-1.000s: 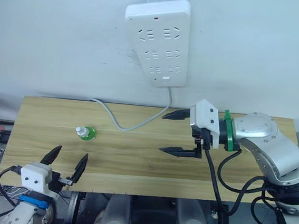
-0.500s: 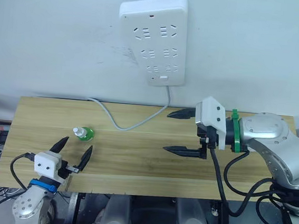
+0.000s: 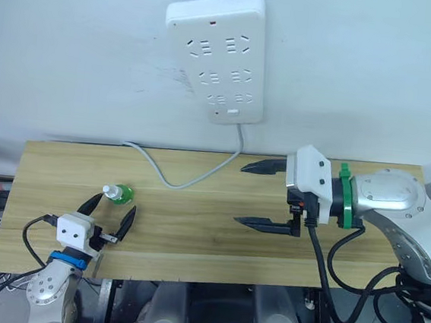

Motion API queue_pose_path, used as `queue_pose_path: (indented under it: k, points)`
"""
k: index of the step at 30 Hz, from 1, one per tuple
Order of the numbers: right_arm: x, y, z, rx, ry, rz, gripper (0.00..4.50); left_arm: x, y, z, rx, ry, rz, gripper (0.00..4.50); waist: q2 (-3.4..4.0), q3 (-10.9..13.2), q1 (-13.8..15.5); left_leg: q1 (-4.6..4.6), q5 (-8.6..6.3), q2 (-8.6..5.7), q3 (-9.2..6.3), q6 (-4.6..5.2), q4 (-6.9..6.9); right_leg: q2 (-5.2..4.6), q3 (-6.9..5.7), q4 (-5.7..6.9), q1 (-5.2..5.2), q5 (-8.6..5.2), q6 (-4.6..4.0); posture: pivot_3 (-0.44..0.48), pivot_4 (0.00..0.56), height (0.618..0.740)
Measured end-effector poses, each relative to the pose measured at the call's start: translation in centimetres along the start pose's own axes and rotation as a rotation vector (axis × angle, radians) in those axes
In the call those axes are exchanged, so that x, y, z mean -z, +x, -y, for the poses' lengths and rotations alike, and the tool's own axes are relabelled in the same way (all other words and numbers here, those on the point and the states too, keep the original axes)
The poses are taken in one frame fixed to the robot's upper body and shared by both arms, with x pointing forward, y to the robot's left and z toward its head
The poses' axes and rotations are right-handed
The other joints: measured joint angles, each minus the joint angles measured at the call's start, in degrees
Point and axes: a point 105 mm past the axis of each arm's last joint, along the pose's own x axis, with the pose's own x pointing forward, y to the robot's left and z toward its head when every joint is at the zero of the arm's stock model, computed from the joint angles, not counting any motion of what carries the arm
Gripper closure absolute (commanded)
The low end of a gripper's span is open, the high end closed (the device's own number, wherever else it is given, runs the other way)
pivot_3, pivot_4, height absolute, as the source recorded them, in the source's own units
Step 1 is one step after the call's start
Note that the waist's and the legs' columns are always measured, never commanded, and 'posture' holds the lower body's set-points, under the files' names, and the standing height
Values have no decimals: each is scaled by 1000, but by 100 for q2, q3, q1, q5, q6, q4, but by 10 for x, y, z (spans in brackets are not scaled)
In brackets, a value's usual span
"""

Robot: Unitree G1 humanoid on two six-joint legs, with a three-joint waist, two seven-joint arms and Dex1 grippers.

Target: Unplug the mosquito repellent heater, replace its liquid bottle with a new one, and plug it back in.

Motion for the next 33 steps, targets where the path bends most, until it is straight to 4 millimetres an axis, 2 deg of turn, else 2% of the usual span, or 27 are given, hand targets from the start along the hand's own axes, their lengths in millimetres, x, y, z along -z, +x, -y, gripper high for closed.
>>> queue_pose_path:
  k: [5,14,17,21,22,25,33]
  points:
    - [0,0,0,9,-6,9,34,-2,9,-4,-10,-1,14,0,0,1,-13,0,10,1,5,-17,-30,0,-2,-25,-3,0,0,-247,550,740]
    - [0,0,1,27,-9,7,34,5,13,-4,-6,-8,-5,0,0,3,-22,0,10,2,13,-18,-40,-2,1,-49,-3,0,0,-255,559,740]
    - [1,0,0,29,-4,5,0,6,12,-3,0,-10,-8,631,-5,35,-21,0,9,4,11,-16,-40,-2,1,-47,-3,1,2,-247,557,740]
    - [1,0,1,33,-4,5,0,7,7,-2,3,-7,-14,1814,-5,42,-21,0,11,4,12,-19,-42,-2,2,-51,-3,1,2,-245,555,740]
    - [1,0,1,34,-3,6,0,7,6,-1,3,-6,-15,1814,-6,43,-21,0,11,4,12,-19,-42,-2,2,-52,-3,1,2,-246,555,740]
    - [1,0,1,37,-3,6,0,7,5,-1,3,-7,-16,2229,-6,49,-21,0,10,4,12,-18,-42,-2,2,-51,-3,1,2,-249,557,740]
    - [1,0,2,44,-3,6,0,7,7,2,13,-21,-5,2254,-5,59,-22,0,10,4,13,-19,-43,-2,2,-52,-3,1,2,-260,557,740]
